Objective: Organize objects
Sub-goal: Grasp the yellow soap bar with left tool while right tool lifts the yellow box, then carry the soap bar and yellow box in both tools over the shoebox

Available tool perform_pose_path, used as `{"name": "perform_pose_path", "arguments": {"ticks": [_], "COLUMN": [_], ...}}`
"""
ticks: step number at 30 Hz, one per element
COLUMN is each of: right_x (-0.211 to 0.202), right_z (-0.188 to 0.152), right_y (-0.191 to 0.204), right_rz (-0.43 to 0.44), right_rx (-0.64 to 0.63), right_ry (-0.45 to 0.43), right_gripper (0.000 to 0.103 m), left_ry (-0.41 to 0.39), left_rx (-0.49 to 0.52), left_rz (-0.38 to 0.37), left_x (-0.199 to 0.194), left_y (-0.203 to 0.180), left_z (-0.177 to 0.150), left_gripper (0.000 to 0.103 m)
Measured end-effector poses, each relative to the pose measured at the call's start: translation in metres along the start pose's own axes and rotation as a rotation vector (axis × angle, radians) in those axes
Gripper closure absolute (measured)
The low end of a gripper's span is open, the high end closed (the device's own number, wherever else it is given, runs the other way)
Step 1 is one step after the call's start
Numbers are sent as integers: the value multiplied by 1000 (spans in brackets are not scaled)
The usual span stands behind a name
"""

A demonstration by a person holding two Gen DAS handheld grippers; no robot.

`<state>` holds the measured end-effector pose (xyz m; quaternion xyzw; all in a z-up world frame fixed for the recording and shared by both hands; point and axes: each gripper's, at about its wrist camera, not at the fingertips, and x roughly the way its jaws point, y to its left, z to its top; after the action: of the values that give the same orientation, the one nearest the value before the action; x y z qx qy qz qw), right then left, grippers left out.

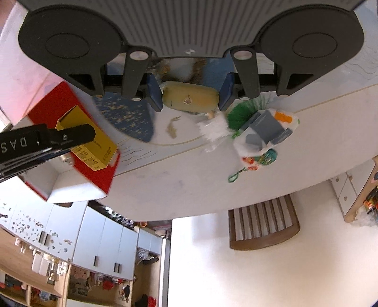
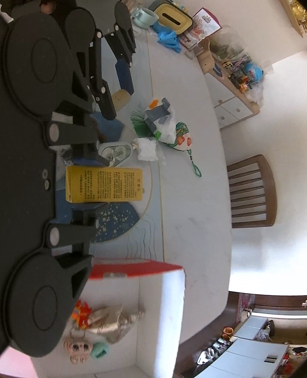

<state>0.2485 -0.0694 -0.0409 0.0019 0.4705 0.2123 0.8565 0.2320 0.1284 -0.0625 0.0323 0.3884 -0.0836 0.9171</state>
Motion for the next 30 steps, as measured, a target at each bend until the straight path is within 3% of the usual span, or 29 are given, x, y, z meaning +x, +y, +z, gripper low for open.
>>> {"name": "perform_pose_path", "arguments": {"ticks": [14, 30], "right_x": [-54, -85], "right_z": [-15, -33], "right_y": [-57, -180], "right_rz": [-22, -116], "right_rx": [24, 101], "right_ry": [-43, -63], "right_gripper": [75, 74], "left_ry": [-56, -31], "left_rx": [64, 137], "left_rz": [-61, -115], "left_x": [-20, 12], "left_y": [-83, -191], "left_z": [28, 58], "left_gripper": [52, 52]}}
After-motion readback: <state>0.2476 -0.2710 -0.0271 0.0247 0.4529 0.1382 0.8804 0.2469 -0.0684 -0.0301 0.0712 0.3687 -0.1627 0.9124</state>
